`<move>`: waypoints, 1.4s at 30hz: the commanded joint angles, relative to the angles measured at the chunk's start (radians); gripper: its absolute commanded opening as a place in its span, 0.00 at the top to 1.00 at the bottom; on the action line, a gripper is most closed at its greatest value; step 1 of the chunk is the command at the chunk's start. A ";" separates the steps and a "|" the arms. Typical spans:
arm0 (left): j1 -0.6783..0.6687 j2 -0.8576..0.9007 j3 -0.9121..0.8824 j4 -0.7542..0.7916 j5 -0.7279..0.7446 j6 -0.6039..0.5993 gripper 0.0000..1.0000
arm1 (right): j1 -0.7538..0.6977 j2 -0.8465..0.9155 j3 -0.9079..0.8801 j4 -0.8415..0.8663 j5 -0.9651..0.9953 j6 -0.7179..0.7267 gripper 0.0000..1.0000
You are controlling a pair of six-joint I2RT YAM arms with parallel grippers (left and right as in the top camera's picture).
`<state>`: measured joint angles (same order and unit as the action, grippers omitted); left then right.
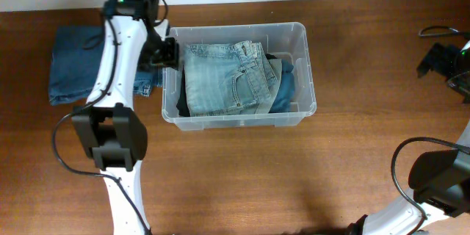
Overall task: Pack container
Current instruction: 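Move the left gripper onto the dark blue jeans on the table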
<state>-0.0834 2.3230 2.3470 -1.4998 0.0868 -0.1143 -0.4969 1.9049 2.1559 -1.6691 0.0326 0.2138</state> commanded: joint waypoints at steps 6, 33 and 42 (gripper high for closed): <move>0.196 0.000 0.072 0.042 -0.017 0.010 0.01 | -0.001 0.000 -0.002 0.001 -0.002 0.011 0.02; 0.383 0.264 0.059 0.284 -0.140 0.037 0.99 | -0.001 0.000 -0.002 0.001 -0.002 0.011 0.02; 0.417 0.278 0.059 0.082 -0.135 -0.061 0.99 | -0.001 0.000 -0.002 0.001 -0.002 0.011 0.02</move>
<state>0.3035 2.5752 2.4134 -1.3407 -0.0414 -0.1047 -0.4969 1.9049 2.1559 -1.6688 0.0326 0.2138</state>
